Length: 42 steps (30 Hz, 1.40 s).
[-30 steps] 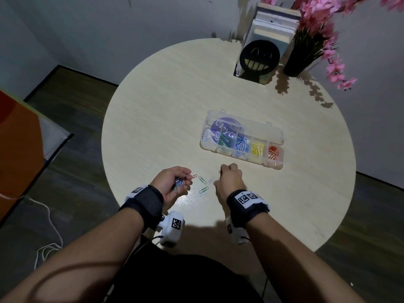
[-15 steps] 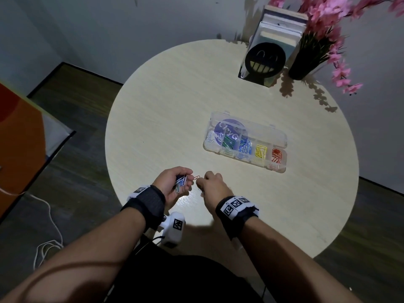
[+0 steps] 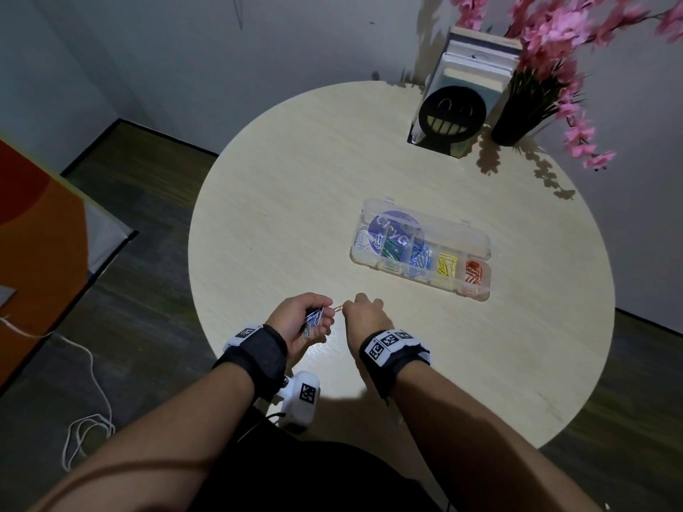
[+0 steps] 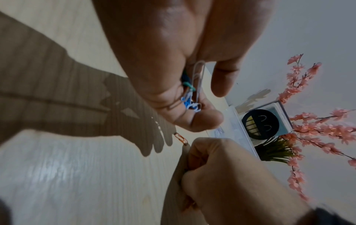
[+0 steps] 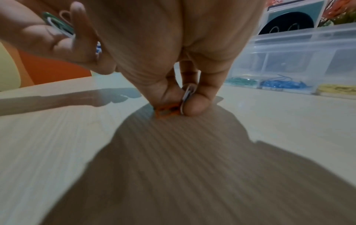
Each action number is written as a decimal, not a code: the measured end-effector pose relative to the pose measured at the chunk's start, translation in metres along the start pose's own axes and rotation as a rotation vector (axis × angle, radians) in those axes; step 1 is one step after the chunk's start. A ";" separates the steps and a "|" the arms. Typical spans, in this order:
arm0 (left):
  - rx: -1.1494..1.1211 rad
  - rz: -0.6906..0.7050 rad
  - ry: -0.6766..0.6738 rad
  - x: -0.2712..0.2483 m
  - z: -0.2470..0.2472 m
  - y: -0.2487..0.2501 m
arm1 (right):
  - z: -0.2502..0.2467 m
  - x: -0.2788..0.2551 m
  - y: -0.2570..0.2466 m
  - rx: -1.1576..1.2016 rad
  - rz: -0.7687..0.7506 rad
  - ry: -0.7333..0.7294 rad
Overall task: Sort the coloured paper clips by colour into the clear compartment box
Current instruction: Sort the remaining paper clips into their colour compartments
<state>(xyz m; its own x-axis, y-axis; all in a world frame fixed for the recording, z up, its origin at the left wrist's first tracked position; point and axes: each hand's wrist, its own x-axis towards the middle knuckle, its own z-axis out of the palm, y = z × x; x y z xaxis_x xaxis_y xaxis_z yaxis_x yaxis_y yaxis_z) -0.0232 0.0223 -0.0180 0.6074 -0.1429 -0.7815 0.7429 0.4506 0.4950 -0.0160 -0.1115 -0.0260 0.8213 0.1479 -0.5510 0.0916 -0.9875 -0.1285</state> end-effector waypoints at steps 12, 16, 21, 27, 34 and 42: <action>0.049 -0.041 -0.080 0.001 0.015 -0.005 | -0.059 -0.020 0.005 0.553 -0.160 0.077; -0.053 -0.103 -0.183 -0.004 0.022 -0.002 | -0.074 -0.028 0.004 0.655 -0.244 0.003; -0.052 -0.106 -0.098 0.005 -0.002 0.009 | -0.056 -0.003 0.022 0.379 -0.182 0.093; -0.102 -0.089 -0.029 0.009 -0.028 0.015 | -0.009 0.007 0.022 -0.189 -0.515 0.020; -0.085 -0.086 -0.011 0.011 -0.022 0.012 | -0.003 0.003 0.048 -0.102 -0.451 0.040; 0.008 -0.089 -0.034 0.016 -0.006 0.005 | 0.006 -0.003 0.034 -0.079 -0.262 0.013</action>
<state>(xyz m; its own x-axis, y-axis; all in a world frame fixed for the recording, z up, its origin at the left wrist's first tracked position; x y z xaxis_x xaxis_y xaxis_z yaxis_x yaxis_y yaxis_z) -0.0109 0.0276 -0.0302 0.5476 -0.2123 -0.8094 0.7969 0.4273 0.4271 -0.0186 -0.1448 -0.0333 0.7710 0.3984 -0.4968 0.3448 -0.9171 -0.2003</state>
